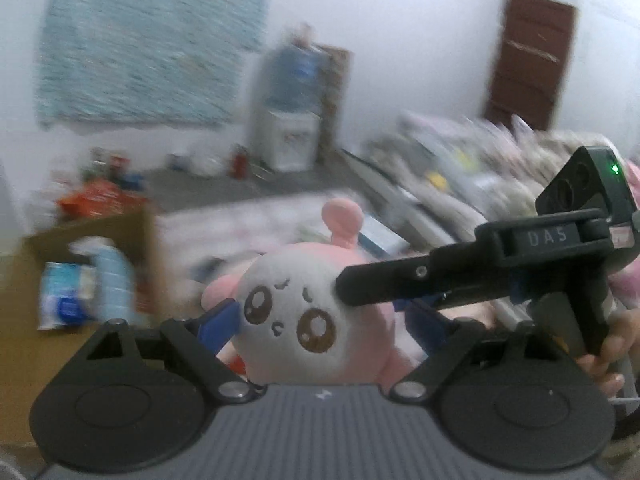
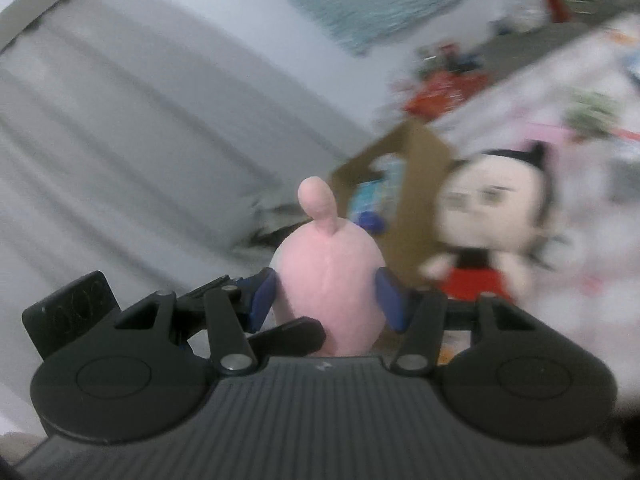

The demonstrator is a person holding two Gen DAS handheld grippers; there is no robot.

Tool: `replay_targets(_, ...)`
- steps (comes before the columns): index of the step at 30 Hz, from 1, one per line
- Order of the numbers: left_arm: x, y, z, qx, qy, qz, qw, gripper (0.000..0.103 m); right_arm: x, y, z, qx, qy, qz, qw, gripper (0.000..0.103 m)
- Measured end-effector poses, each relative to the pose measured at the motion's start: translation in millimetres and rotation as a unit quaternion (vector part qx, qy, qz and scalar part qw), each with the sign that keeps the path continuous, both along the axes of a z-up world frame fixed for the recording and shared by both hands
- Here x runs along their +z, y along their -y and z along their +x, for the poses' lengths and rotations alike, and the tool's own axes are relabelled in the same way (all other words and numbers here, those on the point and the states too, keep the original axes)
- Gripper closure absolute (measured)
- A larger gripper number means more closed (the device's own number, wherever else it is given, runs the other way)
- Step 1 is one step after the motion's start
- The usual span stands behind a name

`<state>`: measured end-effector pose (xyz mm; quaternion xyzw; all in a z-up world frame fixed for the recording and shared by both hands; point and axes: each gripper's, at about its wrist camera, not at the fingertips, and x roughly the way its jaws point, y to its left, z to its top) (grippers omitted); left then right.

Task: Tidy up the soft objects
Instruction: 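Carry the pink plush into the cardboard box and open both grippers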

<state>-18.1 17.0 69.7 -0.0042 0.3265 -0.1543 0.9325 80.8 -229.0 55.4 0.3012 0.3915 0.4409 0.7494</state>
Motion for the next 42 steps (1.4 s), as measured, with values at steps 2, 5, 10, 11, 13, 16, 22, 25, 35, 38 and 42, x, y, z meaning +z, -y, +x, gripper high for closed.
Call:
replay_targets(2,13.6,-26.3,-4.2,0.038,0.018,0.005,0.9991,0.010,14.4,-35.6,13.7,0.039,0.007,0.003,0.999,0.049)
replay_targets(5,25.7,-64.9,-3.8,0.094,0.033,0.020,0.9948,0.010,27.9,-97.5,40.1,0.100,0.004,-0.002,0.995,0.049)
replay_targets(10,20.3,-134.1,24.3,0.175,0.018,0.041,0.9835,0.009,23.6,-199.1,90.9,0.169,-0.036,-0.026,0.985,0.049)
replay_targets(11,15.8,-148.0,33.8,0.188,0.007,0.044,0.9812,0.009,16.7,-218.5,102.8,0.180,-0.053,-0.033,0.982,0.049)
replay_targets(13,2.6,-172.7,55.4,0.209,-0.014,0.051,0.9765,0.009,0.8,-248.8,121.5,0.191,-0.087,-0.044,0.977,0.049)
replay_targets(16,-25.6,-207.1,89.9,0.225,-0.057,0.053,0.9712,0.010,-23.7,-290.9,146.5,0.200,-0.130,-0.074,0.968,0.049)
replay_targets(22,-86.2,-256.5,138.0,0.228,-0.144,0.055,0.9614,0.013,-89.2,-341.8,187.0,0.199,-0.206,-0.130,0.949,0.049)
replay_targets(25,-103.8,-272.5,150.1,0.229,-0.168,0.055,0.9574,0.015,-115.5,-357.3,200.4,0.196,-0.228,-0.146,0.943,0.049)
replay_targets(35,-113.8,-282.7,143.7,0.228,-0.171,0.047,0.9573,0.015,-170.3,-387.2,215.5,0.182,-0.238,-0.163,0.940,0.043)
replay_targets(38,-116.0,-281.7,146.9,0.228,-0.172,0.049,0.9571,0.015,-173.6,-385.0,219.1,0.165,-0.229,-0.164,0.945,0.033)
replay_targets(42,-118.8,-282.0,149.7,0.230,-0.174,0.048,0.9564,0.015,-162.6,-382.2,219.6,0.147,-0.202,-0.189,0.950,0.025)
